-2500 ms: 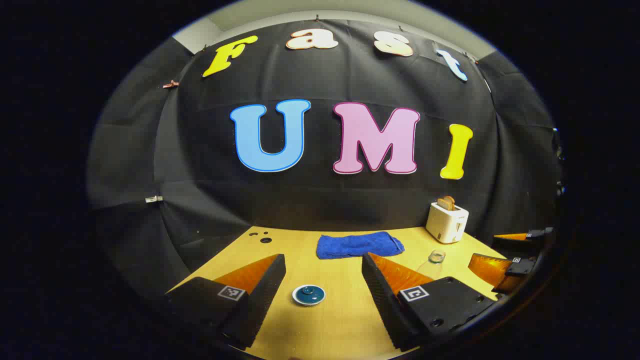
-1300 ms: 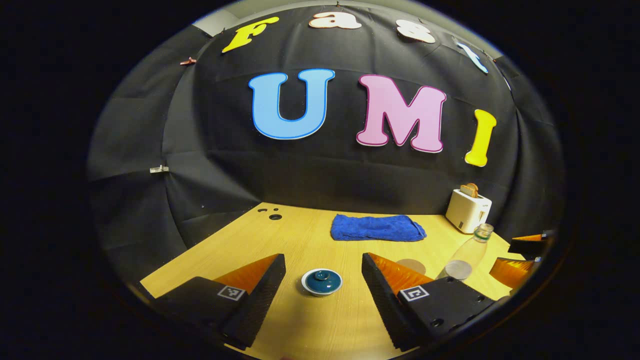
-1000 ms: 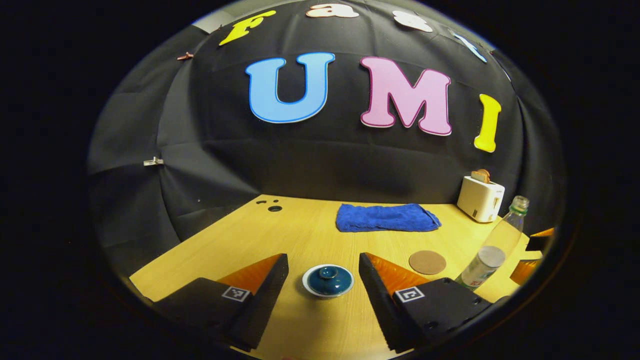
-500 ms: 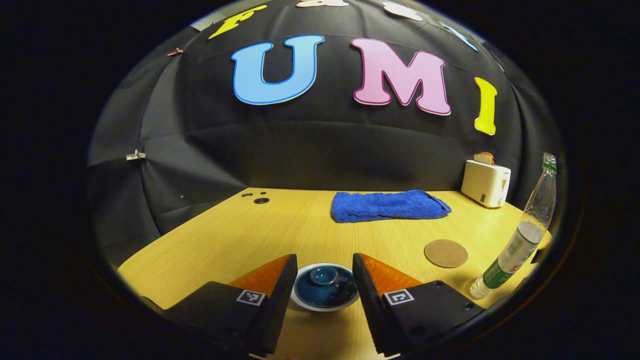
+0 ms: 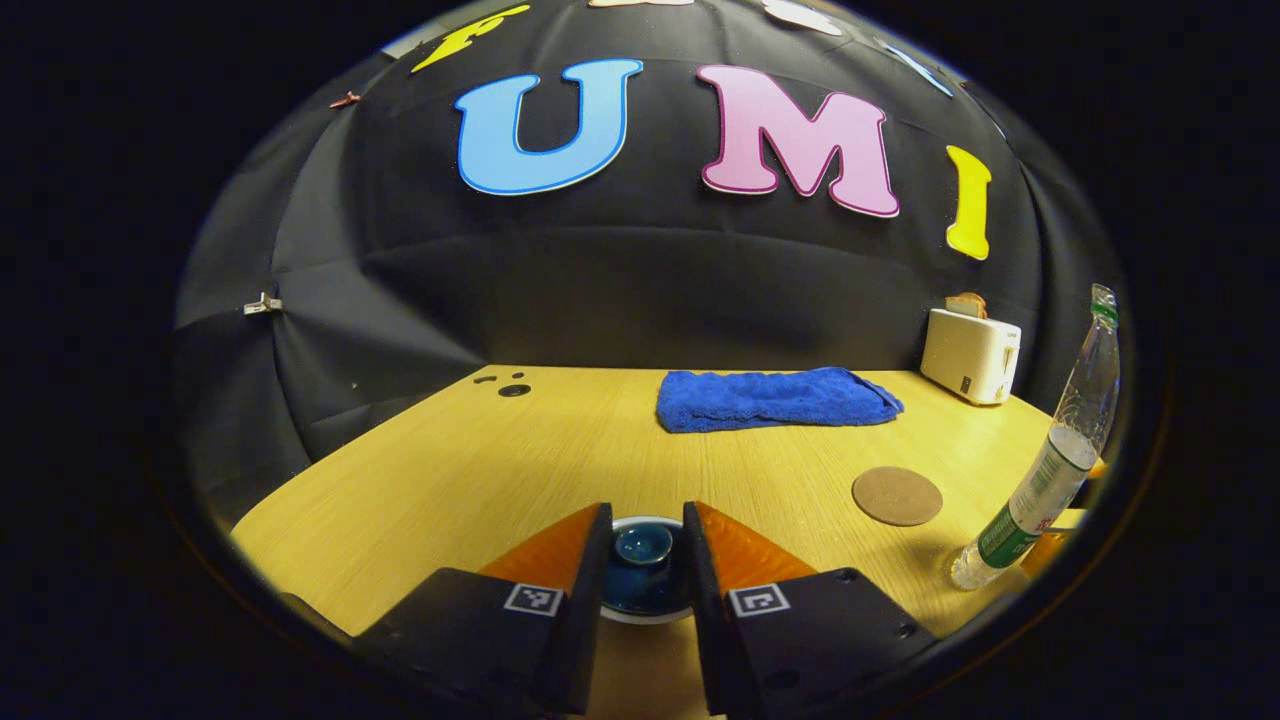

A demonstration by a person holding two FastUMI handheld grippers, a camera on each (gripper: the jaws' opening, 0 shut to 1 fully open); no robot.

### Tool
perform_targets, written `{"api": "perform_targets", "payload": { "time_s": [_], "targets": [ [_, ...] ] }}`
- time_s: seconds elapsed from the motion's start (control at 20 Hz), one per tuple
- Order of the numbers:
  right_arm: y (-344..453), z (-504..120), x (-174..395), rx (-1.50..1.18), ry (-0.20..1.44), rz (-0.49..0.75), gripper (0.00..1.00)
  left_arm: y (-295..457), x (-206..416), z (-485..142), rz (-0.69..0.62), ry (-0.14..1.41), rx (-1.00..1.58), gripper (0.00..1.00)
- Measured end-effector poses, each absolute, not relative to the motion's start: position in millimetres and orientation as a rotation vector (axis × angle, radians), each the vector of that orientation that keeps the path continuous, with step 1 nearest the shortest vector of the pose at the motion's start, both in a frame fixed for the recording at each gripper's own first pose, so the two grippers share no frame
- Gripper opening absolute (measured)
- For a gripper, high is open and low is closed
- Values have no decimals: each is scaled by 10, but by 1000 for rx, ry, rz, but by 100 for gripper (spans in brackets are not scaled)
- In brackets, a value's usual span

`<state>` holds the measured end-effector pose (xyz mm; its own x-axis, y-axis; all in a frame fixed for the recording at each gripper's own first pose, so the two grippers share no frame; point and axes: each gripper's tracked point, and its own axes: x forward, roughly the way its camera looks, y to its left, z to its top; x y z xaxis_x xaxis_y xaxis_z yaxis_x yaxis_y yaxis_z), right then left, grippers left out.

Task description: Open the teacup lid with one hand, grasp the water bottle and pour water into the teacup with the other hand; after pouring, place the water bottle on the coaster and then close the teacup lid.

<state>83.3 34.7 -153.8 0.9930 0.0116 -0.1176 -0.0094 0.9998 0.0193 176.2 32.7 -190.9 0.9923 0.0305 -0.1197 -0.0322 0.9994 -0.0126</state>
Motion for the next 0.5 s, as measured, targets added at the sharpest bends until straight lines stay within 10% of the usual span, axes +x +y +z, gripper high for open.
{"api": "perform_targets", "payload": {
  "time_s": [0.5],
  "targets": [
    [319, -1393, 1011, 32, 66, -7, 98, 371, 1778, -1864, 45, 98, -21, 24]
  ]
}}
